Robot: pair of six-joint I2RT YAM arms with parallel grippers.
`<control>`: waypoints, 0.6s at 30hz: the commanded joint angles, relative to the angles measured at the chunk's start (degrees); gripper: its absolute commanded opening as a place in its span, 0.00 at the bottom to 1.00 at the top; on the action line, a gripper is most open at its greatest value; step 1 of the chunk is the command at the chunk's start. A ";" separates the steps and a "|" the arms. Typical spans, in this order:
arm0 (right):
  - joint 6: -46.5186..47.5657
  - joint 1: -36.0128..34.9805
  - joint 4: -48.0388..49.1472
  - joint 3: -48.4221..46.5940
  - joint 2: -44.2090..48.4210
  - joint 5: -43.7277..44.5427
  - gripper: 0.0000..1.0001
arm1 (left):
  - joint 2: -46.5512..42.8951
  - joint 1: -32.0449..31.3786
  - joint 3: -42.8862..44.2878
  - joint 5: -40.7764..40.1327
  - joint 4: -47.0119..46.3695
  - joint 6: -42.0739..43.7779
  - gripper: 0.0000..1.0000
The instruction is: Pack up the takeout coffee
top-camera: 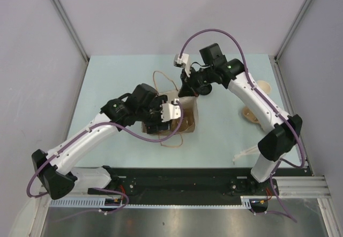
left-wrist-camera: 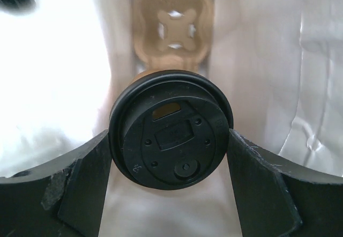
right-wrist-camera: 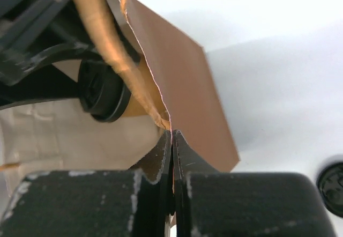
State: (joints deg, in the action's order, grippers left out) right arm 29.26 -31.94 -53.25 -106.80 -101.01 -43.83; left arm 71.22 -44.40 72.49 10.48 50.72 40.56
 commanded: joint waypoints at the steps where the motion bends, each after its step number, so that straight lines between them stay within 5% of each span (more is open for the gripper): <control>1: -6.21 -1.01 12.46 6.14 9.33 4.71 0.00 | -4.15 -1.38 -3.75 -3.27 -5.01 0.14 0.17; 11: -9.75 -7.59 25.20 23.46 22.61 12.45 0.00 | -9.43 -5.96 -14.91 -10.39 -12.31 -1.44 0.16; 18: -12.28 -10.86 26.01 26.82 25.60 15.53 0.00 | -15.83 -8.77 -21.85 -14.52 -20.21 -2.94 0.15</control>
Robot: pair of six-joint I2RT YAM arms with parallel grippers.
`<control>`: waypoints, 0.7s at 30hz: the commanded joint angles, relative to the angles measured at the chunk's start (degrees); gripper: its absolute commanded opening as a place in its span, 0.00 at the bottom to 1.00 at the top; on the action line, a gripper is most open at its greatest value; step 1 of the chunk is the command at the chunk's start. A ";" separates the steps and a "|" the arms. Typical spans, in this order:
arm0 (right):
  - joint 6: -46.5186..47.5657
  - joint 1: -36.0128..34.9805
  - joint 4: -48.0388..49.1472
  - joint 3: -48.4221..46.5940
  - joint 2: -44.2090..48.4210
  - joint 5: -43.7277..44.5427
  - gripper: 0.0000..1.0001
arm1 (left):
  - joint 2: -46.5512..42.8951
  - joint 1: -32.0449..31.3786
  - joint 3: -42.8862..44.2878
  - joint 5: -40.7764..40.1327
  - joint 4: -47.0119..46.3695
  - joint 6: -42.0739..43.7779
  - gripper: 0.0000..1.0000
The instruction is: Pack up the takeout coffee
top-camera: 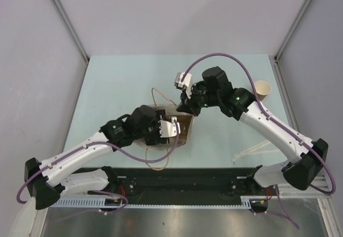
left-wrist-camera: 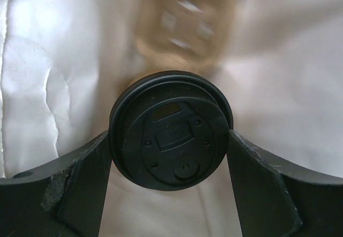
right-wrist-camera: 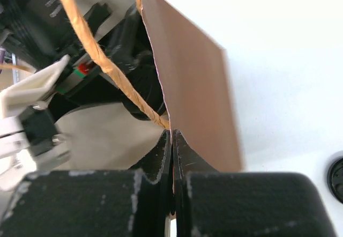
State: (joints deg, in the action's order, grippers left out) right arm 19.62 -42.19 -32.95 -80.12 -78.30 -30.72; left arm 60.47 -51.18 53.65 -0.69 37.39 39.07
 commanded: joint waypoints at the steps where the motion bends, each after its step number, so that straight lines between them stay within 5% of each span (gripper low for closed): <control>1: -3.18 -0.69 5.88 0.14 3.15 2.51 0.00 | -5.97 -2.95 -3.81 -4.31 -7.93 -0.84 0.15; 9: -7.40 -2.62 7.11 0.92 4.38 2.77 0.00 | -6.59 -6.82 -5.04 -2.21 -10.75 -1.45 0.14; 21: -0.90 -12.64 13.61 12.61 13.96 18.40 0.00 | -9.31 -10.08 -16.73 -6.08 -15.32 -1.37 0.12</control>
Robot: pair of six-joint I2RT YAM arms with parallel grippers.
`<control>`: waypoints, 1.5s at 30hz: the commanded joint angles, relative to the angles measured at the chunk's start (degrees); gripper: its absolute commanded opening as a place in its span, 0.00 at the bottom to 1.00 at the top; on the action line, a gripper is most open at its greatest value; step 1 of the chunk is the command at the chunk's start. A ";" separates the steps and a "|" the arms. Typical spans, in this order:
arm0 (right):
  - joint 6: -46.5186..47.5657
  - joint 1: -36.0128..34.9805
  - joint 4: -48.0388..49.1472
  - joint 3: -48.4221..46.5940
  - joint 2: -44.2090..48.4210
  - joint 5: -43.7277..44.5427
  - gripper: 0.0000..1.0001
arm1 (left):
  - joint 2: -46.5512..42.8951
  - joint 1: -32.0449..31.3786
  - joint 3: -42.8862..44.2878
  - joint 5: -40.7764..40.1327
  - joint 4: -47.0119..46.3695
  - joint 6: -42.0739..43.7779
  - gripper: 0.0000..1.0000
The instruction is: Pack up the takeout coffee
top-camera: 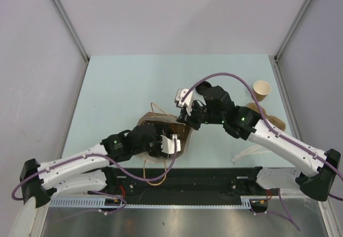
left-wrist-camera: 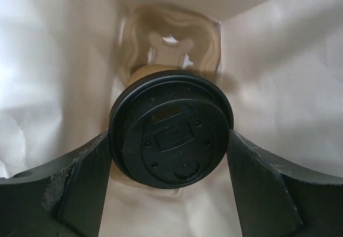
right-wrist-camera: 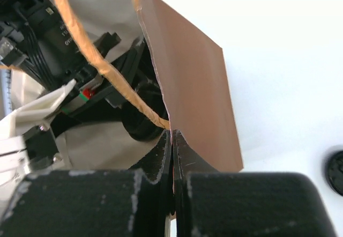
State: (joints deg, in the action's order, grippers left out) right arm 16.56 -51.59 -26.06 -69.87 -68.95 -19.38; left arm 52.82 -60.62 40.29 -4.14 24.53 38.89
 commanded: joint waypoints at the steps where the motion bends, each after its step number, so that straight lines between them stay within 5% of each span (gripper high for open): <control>1: 2.16 -4.03 7.51 3.24 5.31 7.51 0.00 | -1.84 -0.81 -4.86 -2.80 -2.82 -1.19 0.12; 22: 1.99 -7.29 8.49 6.14 7.86 7.86 0.00 | 0.71 -5.39 -4.35 -7.46 -15.92 2.06 0.11; 45: 1.99 -6.94 8.84 6.85 7.95 5.93 0.00 | -3.42 -8.02 -4.26 -2.54 -13.98 2.94 0.10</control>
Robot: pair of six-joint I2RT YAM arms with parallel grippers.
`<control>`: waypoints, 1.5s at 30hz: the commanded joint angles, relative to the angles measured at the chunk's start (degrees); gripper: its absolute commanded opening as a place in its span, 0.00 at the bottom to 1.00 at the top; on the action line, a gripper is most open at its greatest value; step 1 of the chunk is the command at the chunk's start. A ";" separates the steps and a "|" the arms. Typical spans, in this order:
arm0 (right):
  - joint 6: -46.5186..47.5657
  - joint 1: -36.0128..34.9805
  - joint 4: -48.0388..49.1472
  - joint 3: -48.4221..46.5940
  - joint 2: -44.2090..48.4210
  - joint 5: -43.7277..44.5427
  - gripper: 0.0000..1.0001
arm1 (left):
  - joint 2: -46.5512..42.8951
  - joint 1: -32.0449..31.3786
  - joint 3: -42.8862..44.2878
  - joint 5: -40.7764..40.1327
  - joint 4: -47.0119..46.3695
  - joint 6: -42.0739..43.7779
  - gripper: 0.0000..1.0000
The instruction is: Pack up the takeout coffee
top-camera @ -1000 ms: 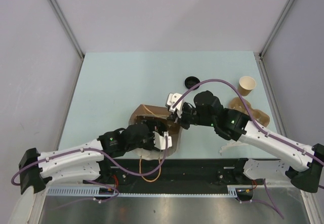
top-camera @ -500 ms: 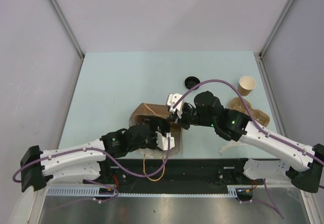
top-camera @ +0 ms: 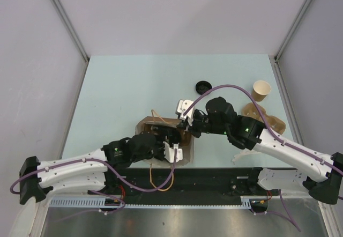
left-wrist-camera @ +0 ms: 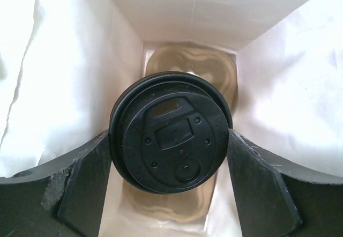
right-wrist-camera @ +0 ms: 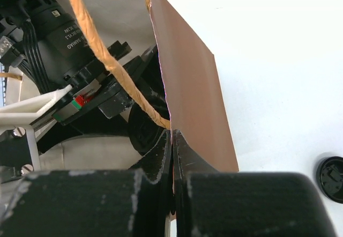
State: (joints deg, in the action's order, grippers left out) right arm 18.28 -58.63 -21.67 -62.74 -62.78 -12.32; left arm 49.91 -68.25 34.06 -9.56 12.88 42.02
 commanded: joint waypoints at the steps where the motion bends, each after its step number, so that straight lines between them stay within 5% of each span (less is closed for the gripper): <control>1: 0.35 0.10 4.53 -0.28 1.96 -1.04 0.00 | -0.52 -0.39 1.88 3.32 -2.86 0.08 0.10; 28: 0.35 0.01 4.44 0.43 2.76 -3.32 0.00 | 12.57 2.59 4.78 6.75 1.26 -5.37 0.08; 45: -5.98 20.46 10.33 -0.80 -5.76 -24.41 0.00 | 28.13 14.36 19.02 21.69 13.13 -6.95 0.07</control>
State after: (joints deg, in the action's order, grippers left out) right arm 14.66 -42.78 -16.88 -61.73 -66.26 -28.34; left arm 74.00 -56.60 49.82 6.98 20.95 36.67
